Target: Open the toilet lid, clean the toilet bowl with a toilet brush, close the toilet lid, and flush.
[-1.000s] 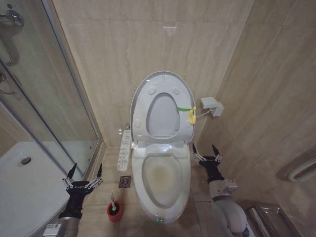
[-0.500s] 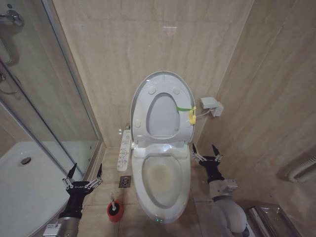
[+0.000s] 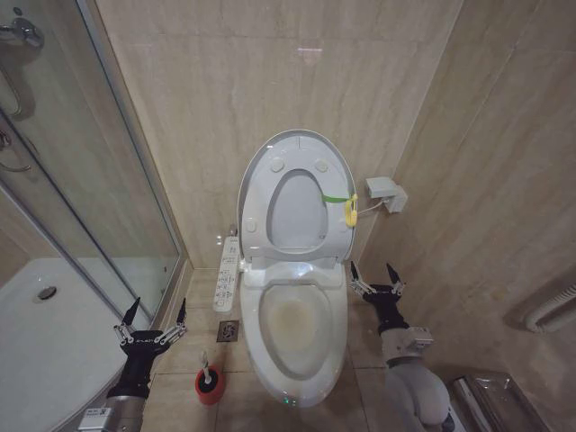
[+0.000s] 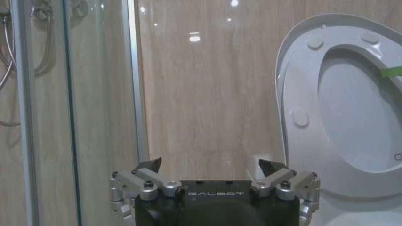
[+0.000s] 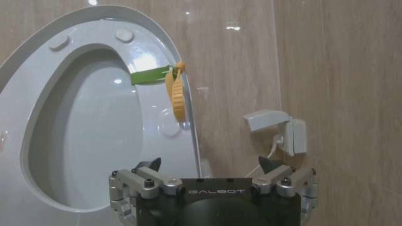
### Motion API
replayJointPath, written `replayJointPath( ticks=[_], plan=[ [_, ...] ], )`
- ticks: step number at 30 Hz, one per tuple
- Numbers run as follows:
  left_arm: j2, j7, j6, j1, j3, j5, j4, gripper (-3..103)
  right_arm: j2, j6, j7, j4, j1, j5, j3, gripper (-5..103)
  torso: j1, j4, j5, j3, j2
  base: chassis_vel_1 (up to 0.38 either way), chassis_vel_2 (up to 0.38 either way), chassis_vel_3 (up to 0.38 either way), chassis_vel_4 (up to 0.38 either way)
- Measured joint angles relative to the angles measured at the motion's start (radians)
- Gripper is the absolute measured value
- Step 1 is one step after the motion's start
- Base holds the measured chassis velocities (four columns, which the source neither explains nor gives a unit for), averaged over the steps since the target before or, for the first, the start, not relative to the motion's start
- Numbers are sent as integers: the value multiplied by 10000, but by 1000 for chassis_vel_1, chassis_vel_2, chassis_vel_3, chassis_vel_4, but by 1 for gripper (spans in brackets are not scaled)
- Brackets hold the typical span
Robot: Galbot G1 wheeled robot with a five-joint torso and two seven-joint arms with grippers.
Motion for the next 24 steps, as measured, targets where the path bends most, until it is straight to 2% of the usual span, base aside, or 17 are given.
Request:
replayJointPath(
  ticks=[14,16,17,18,19,20,24],
  plan=[
    [0,0,0,0,0,0,0,100,0,0,-20,4,-15,1,12,100,0,1,0,0,0,0,0,0,0],
    [0,0,0,0,0,0,0,100,-11,-95,-404,183,-347,52,291,100,1,10,3,0,0,0,0,0,0],
    [0,-1,0,0,-1,0,0,100,-46,-273,-1023,488,-941,160,773,100,2,4,0,0,0,0,0,0,0],
    [0,-1,0,0,-1,0,0,100,-46,-273,-1023,488,-941,160,773,100,2,4,0,0,0,0,0,0,0],
    [0,0,0,0,-1,0,0,100,-69,-387,-1380,650,-1338,226,1058,100,1,-16,-5,0,0,0,0,0,0],
    [0,0,0,-1,-1,0,0,100,-69,-296,-1579,675,-1473,308,1170,100,1,-10,-1,-1,0,0,0,0,0],
    [0,0,0,0,-1,0,0,100,-75,-98,-1701,644,-1517,404,1246,100,0,-2,1,-1,0,0,0,0,0]
  ],
)
